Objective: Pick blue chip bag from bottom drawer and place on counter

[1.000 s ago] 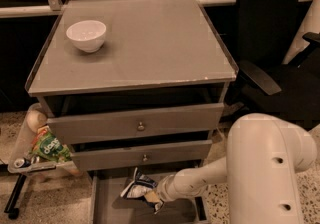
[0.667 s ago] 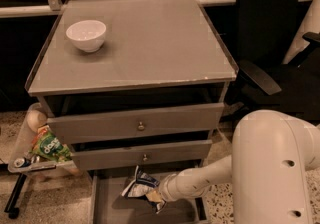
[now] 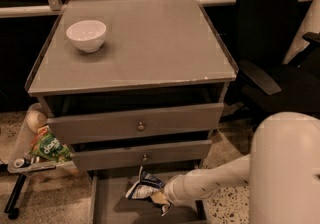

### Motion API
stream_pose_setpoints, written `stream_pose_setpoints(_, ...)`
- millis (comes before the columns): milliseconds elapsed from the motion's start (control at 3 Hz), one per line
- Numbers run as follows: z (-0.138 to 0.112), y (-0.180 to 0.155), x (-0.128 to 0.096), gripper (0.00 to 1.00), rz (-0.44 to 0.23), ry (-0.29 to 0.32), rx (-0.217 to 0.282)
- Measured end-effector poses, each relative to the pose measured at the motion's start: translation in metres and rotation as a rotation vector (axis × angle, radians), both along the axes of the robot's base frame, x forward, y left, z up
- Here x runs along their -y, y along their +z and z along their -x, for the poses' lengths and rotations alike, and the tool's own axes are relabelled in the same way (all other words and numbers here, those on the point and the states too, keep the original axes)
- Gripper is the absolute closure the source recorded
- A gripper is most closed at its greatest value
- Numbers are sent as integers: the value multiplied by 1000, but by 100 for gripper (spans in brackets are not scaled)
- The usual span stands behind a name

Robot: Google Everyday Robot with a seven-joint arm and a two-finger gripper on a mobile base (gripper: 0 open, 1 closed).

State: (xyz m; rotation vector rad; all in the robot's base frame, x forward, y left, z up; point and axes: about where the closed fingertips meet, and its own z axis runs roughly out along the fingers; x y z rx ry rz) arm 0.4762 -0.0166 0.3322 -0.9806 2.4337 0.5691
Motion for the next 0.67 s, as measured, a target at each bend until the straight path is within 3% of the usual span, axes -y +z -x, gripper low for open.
stream_pose_setpoints(333, 25, 49, 28, 100, 15, -42, 14)
stream_pose_setpoints(667, 51, 100, 46, 100, 53, -51, 67)
